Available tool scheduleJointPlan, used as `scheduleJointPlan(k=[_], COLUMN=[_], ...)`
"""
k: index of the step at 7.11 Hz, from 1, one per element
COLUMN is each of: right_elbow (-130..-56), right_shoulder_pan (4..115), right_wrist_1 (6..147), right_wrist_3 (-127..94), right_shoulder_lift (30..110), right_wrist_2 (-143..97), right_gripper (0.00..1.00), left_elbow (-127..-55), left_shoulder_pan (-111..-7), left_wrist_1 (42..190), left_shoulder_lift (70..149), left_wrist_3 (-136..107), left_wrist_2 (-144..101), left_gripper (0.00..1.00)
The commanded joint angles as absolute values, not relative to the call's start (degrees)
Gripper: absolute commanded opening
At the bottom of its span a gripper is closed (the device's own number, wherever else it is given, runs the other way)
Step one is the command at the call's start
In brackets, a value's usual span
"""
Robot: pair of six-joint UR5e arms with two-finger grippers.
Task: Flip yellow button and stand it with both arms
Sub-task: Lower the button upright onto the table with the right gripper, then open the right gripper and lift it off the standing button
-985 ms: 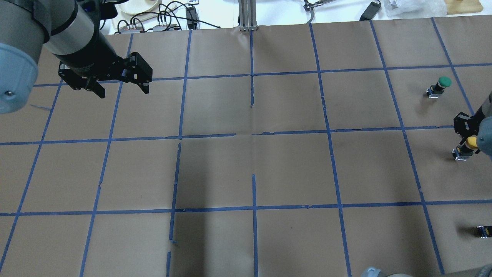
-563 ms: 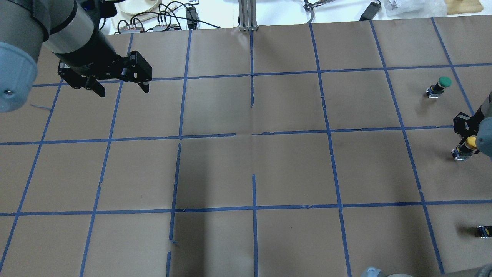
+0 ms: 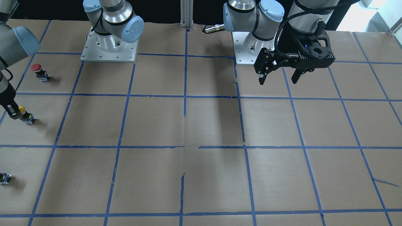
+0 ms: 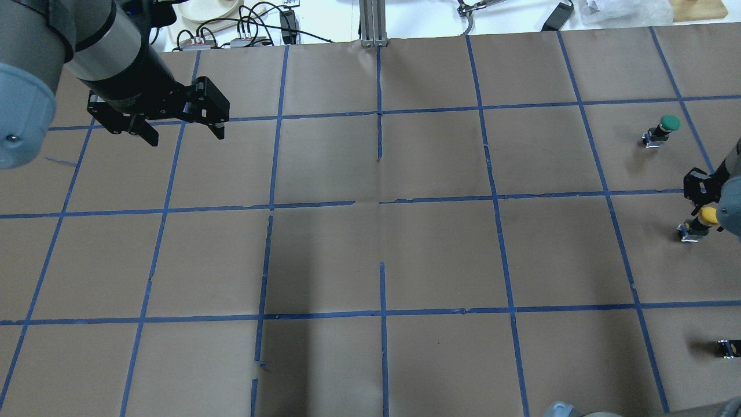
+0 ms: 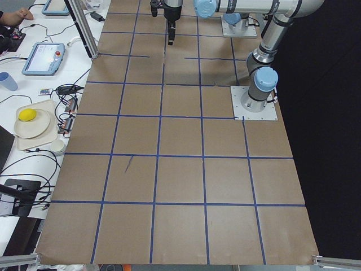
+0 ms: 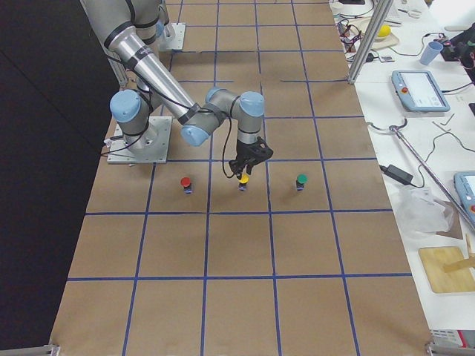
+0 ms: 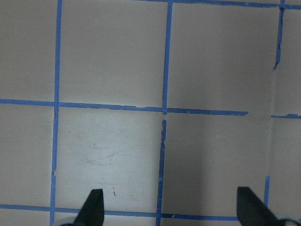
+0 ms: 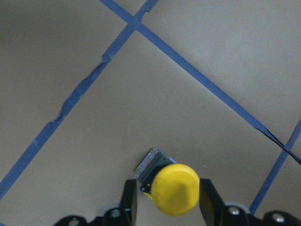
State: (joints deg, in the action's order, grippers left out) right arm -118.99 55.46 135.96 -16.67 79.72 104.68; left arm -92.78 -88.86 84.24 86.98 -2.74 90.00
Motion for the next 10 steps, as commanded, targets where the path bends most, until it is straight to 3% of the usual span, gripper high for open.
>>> scheduleJointPlan(k=[1, 3, 6, 10], right_elbow=[-118.8, -115.7, -101.2, -85.5], right_shoulder_pan=[55.5, 55.6, 56.6, 75.9], right_wrist_1=[136.0, 133.2, 106.3, 87.8], right_wrist_3=[-16.4, -16.6, -17.2, -16.3], right_shoulder_lift=[79.7, 81.3, 82.4, 82.6], right_wrist_2=[104.7, 104.9, 101.5, 98.6], right_gripper=[0.68, 0.76, 0.77, 0.79], left_elbow=[-92.8, -92.7, -92.7, -91.3], left_shoulder_pan=[-88.9, -88.9, -88.9, -88.8], left_wrist_1=[84.2, 84.2, 84.3, 87.3], left_shoulder_lift=[87.0, 87.0, 87.0, 87.0], left_wrist_3=[-2.8, -2.8, -2.9, -2.9], left_wrist_2=[89.7, 89.6, 89.6, 89.6], left_gripper=[1.00, 1.00, 1.00, 1.00])
